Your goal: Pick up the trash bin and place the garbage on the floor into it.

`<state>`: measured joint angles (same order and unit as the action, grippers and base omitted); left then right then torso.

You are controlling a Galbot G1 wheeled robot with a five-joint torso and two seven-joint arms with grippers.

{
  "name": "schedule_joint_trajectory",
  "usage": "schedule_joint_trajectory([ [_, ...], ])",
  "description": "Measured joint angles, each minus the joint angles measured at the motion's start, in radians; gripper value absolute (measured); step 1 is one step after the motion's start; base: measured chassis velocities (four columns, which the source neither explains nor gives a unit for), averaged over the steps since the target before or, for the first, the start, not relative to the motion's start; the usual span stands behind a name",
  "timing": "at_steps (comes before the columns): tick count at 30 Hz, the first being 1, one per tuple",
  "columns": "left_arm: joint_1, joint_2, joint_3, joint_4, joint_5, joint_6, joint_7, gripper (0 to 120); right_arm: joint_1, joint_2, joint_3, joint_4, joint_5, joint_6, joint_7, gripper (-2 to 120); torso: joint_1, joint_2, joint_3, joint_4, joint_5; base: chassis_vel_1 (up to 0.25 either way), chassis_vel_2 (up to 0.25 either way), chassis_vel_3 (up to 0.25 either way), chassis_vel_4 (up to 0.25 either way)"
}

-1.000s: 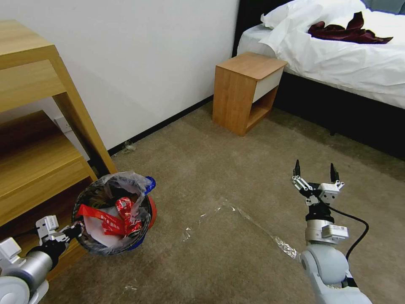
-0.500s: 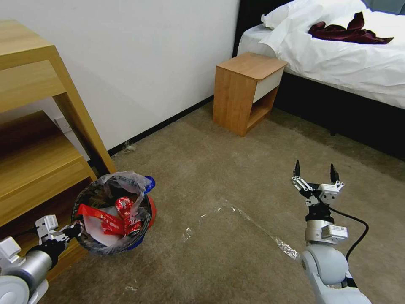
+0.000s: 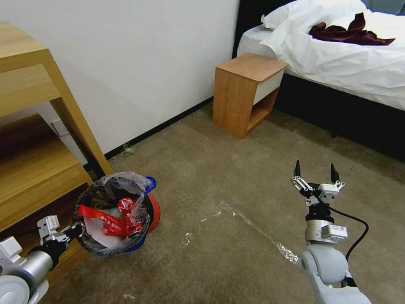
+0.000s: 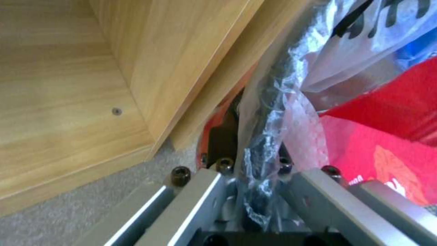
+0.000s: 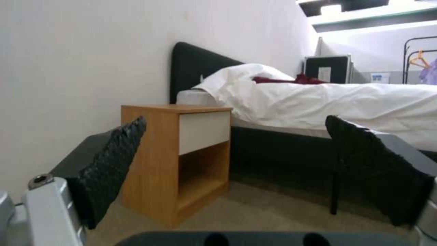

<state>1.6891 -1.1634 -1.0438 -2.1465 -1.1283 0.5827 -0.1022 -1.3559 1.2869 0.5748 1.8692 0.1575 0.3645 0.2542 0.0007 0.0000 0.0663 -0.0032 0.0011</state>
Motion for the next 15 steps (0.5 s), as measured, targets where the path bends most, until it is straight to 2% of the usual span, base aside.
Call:
schedule_joint_trajectory([
  [7, 0.006, -0.003, 0.004, -0.004, 0.002, 0.004, 0.0, 0, -0.004, -0.001, -0.002, 0.0, 0.012, 0.02, -0.013, 100, 0.0, 0.0, 0.0, 0.0002, 0.0004, -0.072, 0.062, 0.073, -0.048],
  [15, 0.019, -0.005, 0.006, -0.025, -0.008, 0.018, -0.015, 0, -0.004, -0.003, -0.004, 0.002, 0.021, 0.021, -0.018, 100, 0.0, 0.0, 0.0, 0.0001, 0.0002, 0.0, 0.0, 0.0, 0.0],
])
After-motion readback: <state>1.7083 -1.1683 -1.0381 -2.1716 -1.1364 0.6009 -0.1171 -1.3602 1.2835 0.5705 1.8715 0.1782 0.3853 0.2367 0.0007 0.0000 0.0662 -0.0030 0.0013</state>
